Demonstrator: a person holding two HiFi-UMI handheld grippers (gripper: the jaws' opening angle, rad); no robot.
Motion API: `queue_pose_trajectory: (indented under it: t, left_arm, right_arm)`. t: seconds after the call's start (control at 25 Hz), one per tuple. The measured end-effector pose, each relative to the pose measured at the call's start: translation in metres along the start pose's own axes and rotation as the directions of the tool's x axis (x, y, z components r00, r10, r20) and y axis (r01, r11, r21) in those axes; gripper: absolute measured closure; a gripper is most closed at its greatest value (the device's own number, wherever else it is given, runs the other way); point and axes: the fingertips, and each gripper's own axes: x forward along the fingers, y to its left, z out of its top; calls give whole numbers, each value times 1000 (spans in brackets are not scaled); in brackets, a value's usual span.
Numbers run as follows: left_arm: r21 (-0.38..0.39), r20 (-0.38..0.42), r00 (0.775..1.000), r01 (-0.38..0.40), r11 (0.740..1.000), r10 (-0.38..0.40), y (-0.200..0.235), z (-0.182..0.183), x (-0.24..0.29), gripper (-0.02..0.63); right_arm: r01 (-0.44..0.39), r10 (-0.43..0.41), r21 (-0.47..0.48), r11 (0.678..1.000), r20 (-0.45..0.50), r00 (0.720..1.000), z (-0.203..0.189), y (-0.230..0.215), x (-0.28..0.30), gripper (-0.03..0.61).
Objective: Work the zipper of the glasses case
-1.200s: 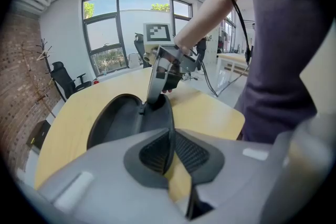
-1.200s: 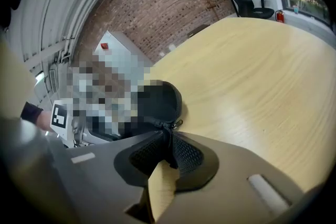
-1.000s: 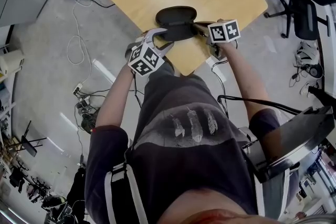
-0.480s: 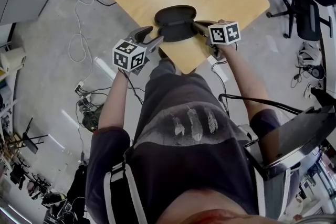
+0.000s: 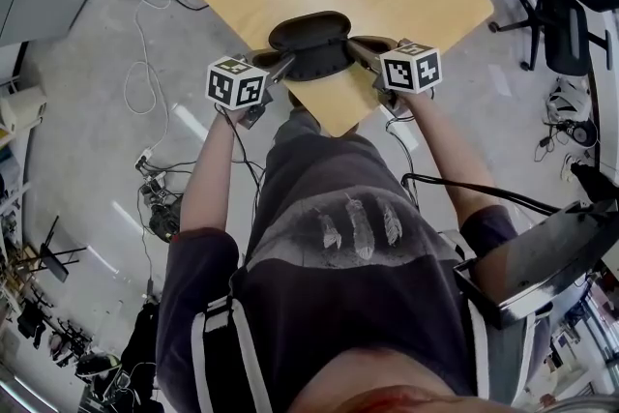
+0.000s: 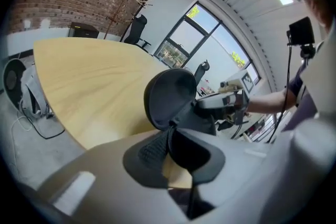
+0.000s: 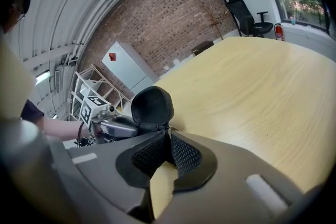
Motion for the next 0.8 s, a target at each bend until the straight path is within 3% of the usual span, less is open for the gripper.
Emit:
queue_pose_trajectory:
  t: [0.24, 0.36, 0.4, 0.48, 0.6, 0.8]
  left_arm:
    - [53, 38, 999, 16, 998, -18, -6, 1, -8, 581]
    - [79, 39, 997, 60, 995, -63, -16, 2, -12, 583]
    - [82, 35, 996, 76, 994, -79, -18, 2, -14, 583]
    - [90, 23, 994, 100, 991, -103, -22, 0, -19, 583]
    - [90, 23, 989, 146, 985, -149, -28, -2, -29, 583]
    - [84, 36, 975, 215, 973, -218, -42, -3, -37, 583]
  right_arm:
    - [-113, 112, -21, 993, -38, 993, 1, 12, -5, 502]
    - [-219, 219, 0, 976, -42, 975, 1, 12, -16, 356]
    - [-278, 278, 32, 960, -18, 960, 4, 14, -22, 337]
    - [-406, 400, 108, 907, 69, 914, 17, 19, -35, 339]
    - [-570, 551, 171, 804, 148, 821, 30, 36, -47, 371]
    - [-704, 689, 214, 678, 149, 709, 24, 58, -46, 413]
